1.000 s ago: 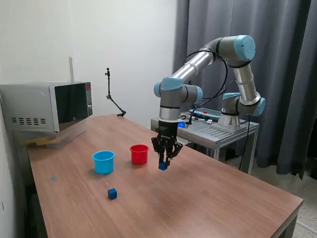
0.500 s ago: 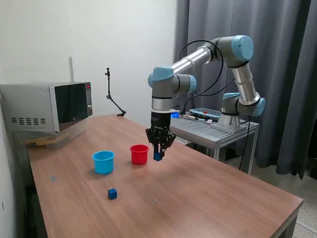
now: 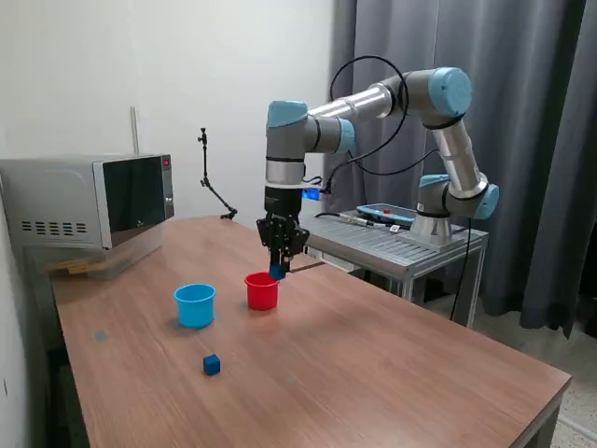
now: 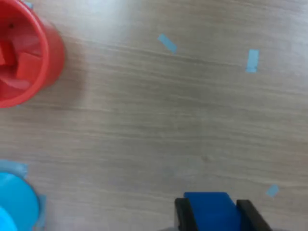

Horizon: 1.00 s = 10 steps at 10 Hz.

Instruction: Place red objects in the red bin, and blue objects in the blue bin.

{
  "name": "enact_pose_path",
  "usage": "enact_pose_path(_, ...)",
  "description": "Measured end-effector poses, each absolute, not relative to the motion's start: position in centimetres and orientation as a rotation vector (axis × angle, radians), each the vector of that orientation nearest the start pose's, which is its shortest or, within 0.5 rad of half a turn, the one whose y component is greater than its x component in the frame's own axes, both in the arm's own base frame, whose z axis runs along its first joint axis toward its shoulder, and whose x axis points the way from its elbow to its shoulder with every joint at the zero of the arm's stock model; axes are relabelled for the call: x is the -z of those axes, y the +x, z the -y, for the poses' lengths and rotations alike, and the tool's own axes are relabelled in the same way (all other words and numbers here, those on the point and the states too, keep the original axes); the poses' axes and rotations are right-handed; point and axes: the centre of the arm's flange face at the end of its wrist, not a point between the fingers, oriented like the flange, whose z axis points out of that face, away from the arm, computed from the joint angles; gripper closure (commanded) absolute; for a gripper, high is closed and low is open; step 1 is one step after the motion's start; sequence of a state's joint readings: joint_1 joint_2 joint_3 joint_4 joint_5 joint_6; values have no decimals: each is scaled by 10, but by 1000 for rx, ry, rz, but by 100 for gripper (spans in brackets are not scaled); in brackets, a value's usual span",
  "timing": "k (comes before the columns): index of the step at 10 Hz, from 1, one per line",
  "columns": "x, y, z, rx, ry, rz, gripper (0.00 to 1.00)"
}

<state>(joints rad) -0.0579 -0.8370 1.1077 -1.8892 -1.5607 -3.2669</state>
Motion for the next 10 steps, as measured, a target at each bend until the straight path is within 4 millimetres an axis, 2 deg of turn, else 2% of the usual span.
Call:
enact_pose_path(3,-299,-783,66,-75,-2281,-2193,100)
enact_pose_path(6,-316,-793,33,-129,-2234,-2234,100)
enact_pose_path(10,-325,-803,-11,-170,-2177,-2297,100)
